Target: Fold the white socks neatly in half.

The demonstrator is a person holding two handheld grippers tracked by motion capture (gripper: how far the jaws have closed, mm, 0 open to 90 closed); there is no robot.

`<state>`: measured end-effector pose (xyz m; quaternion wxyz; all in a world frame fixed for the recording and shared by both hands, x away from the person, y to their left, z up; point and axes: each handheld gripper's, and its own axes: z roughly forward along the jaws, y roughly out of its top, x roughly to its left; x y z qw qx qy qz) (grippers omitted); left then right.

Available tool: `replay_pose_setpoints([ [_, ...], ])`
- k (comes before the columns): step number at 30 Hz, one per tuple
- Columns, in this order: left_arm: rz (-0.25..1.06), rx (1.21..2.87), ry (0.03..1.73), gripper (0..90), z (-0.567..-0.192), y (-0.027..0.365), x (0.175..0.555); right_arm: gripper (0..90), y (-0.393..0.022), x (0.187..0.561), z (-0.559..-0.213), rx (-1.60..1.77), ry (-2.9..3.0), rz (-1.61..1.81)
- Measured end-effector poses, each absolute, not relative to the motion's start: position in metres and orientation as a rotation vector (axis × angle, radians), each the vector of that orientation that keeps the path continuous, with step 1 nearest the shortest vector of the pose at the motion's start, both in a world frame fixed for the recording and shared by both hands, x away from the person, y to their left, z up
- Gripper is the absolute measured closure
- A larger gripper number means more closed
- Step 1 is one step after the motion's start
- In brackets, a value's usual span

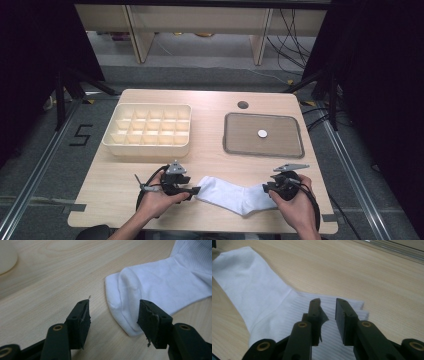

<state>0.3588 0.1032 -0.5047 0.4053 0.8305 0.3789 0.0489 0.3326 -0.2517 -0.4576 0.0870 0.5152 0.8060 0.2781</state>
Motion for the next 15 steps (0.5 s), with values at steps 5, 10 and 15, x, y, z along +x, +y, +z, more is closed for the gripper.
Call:
replay_pose_setpoints([
  [5,0.112,2.114,0.969,47.0,-0.504,0.100,0.362,75.2,-0.249,0.333,-0.458,1.537,2.401,0.807],
  [10,0.096,2.143,0.972,50.4,-0.508,0.093,0.366,75.1,-0.246,0.332,-0.457,1.534,2.422,0.844],
  [15,0.102,2.160,0.956,51.6,-0.508,0.087,0.367,74.8,-0.241,0.333,-0.456,1.521,2.409,0.830],
])
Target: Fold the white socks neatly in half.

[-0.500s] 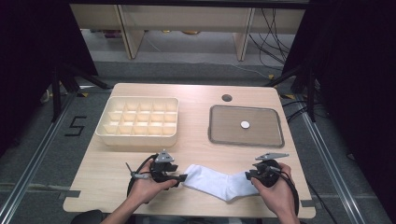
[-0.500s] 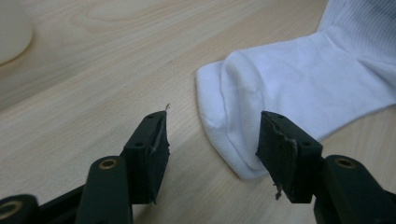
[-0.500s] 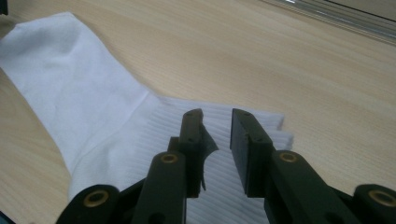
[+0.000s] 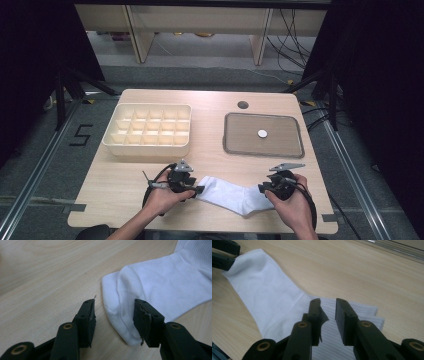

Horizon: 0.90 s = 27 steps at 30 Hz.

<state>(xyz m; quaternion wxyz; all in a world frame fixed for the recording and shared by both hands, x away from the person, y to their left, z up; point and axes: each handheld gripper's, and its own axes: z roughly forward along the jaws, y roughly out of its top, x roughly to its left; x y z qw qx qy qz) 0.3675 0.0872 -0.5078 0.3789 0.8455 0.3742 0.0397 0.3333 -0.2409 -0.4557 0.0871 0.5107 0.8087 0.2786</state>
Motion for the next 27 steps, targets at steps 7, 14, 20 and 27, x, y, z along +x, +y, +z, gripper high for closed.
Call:
replay_pose_setpoints([
  [7,0.094,2.168,0.943,54.3,-0.508,0.082,0.369,74.5,-0.237,0.331,-0.455,1.513,2.435,0.854],
  [14,0.072,2.144,0.957,49.9,-0.500,0.082,0.370,74.2,-0.235,0.332,-0.454,1.512,2.432,0.840],
  [20,0.053,2.173,0.926,46.5,-0.497,0.079,0.369,74.1,-0.235,0.333,-0.454,1.507,2.429,0.825],
  [27,0.055,2.198,0.934,43.7,-0.497,0.074,0.371,73.7,-0.233,0.331,-0.453,1.501,2.454,0.859],
])
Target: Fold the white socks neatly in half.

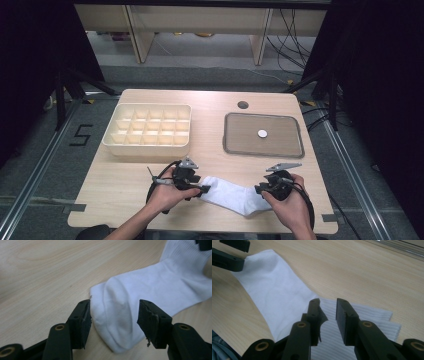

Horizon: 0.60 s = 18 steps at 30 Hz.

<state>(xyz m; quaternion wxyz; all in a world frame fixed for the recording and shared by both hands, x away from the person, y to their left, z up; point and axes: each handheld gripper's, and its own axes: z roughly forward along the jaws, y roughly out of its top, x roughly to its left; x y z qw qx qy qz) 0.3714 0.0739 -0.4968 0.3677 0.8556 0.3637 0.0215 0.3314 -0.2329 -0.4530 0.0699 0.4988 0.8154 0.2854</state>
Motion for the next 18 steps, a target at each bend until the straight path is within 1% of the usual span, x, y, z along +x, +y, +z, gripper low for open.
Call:
replay_pose_setpoints([
  [2,0.053,2.216,0.929,45.8,-0.500,0.073,0.372,73.6,-0.231,0.331,-0.454,1.515,2.422,0.829],
  [3,0.035,2.280,0.900,47.2,-0.502,0.074,0.375,73.6,-0.230,0.331,-0.455,1.514,2.411,0.850],
  [4,0.039,2.215,0.950,49.2,-0.503,0.070,0.372,73.6,-0.230,0.331,-0.455,1.519,2.412,0.850],
  [7,0.059,2.245,0.944,57.6,-0.502,0.070,0.372,73.6,-0.228,0.331,-0.455,1.511,2.438,0.855],
  [9,0.070,2.241,0.955,65.5,-0.503,0.070,0.371,73.6,-0.226,0.331,-0.455,1.504,2.444,0.860],
  [11,0.057,2.286,0.928,73.0,-0.502,0.074,0.372,73.7,-0.224,0.331,-0.455,1.501,2.456,0.851],
  [12,0.050,2.304,0.920,74.9,-0.501,0.075,0.372,74.0,-0.222,0.332,-0.455,1.497,2.452,0.860],
  [14,0.045,2.279,0.941,77.0,-0.502,0.074,0.371,74.5,-0.220,0.332,-0.455,1.493,2.456,0.864],
  [15,0.036,2.273,0.948,77.0,-0.502,0.074,0.372,75.8,-0.219,0.332,-0.455,1.484,2.466,0.867],
  [16,0.023,2.237,0.976,78.0,-0.502,0.073,0.372,82.6,-0.212,0.334,-0.457,1.481,2.492,0.885],
  [18,0.010,2.266,0.962,78.4,-0.500,0.077,0.373,88.6,-0.205,0.334,-0.458,1.488,2.546,0.877],
])
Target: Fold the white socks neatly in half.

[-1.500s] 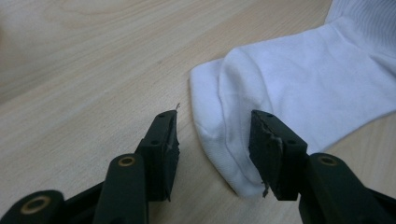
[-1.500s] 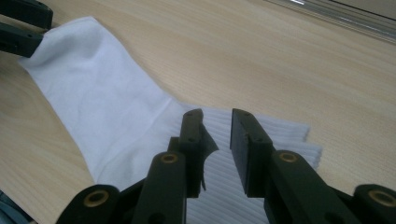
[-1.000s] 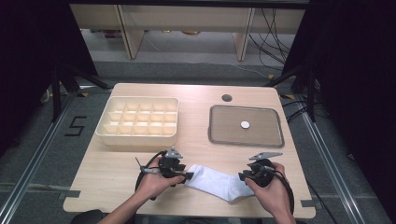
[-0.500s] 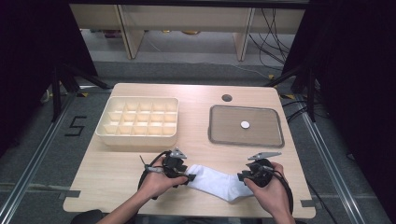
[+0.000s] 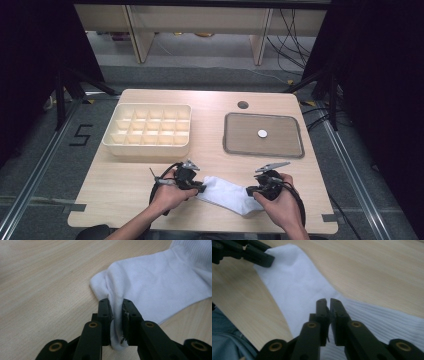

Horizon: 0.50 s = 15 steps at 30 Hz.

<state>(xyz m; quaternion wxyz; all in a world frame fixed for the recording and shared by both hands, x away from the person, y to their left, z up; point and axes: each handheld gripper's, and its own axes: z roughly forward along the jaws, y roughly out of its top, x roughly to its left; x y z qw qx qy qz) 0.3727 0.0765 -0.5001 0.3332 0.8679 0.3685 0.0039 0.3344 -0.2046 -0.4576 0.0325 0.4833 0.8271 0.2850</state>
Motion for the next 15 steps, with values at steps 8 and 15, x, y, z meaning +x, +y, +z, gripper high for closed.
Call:
replay_pose_setpoints([
  [8,-0.052,2.150,1.002,78.5,-0.495,0.080,0.369,90.0,-0.176,0.345,-0.467,1.524,2.654,0.886],
  [15,-0.077,2.107,0.990,78.5,-0.485,0.083,0.367,90.0,-0.162,0.351,-0.478,1.560,2.680,0.896],
])
